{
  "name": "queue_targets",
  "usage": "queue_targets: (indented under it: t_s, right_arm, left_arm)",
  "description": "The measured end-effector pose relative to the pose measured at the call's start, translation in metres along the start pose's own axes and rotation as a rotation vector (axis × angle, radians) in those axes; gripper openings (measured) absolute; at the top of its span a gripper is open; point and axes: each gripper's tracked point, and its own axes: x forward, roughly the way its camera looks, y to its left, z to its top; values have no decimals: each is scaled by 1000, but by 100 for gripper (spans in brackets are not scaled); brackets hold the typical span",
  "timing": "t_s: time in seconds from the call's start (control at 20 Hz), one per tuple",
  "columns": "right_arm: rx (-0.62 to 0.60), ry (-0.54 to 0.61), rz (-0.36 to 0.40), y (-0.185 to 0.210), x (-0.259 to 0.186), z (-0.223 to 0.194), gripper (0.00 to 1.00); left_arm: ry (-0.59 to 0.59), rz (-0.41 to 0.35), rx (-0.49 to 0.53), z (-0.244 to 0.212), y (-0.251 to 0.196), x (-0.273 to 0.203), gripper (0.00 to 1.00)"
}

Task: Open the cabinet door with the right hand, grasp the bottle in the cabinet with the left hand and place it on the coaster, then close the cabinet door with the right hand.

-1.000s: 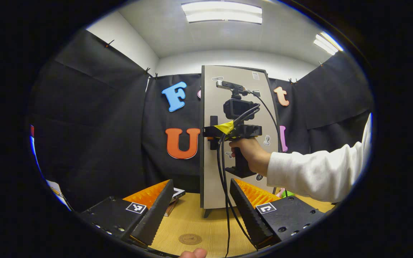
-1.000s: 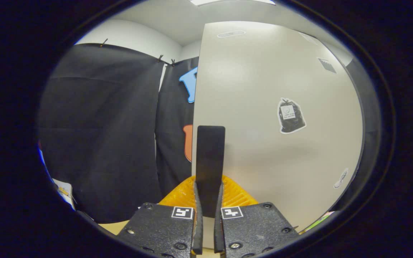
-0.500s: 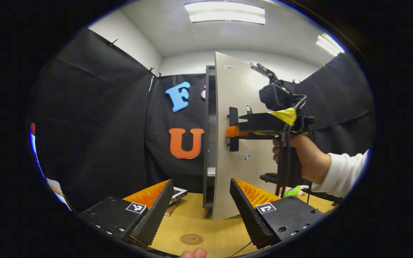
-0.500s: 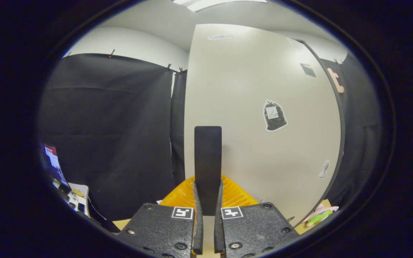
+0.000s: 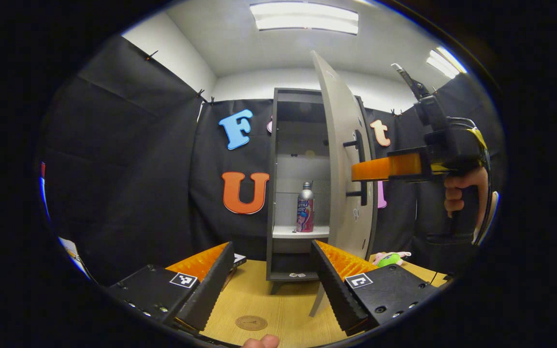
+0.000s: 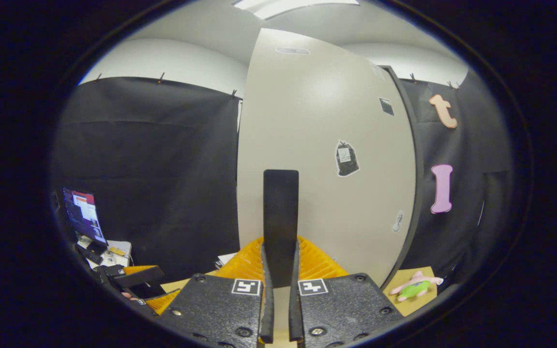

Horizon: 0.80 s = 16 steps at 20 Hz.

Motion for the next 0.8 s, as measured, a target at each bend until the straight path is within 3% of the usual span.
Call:
queue_targets:
  t_s: [0.15,0.45,0.8]
  right_arm:
    - [14,19,-1,-4,-16,0,15]
    - [5,18,-76,-30,-38,-1,14]
    - [34,11,-231,-69,-61,-1,14]
  left_arm:
    - [4,-11,8,0,-7,0,95]
    - [5,-44,-9,1,-34,-11,95]
    - [5,-95,18,3,-66,-29,95]
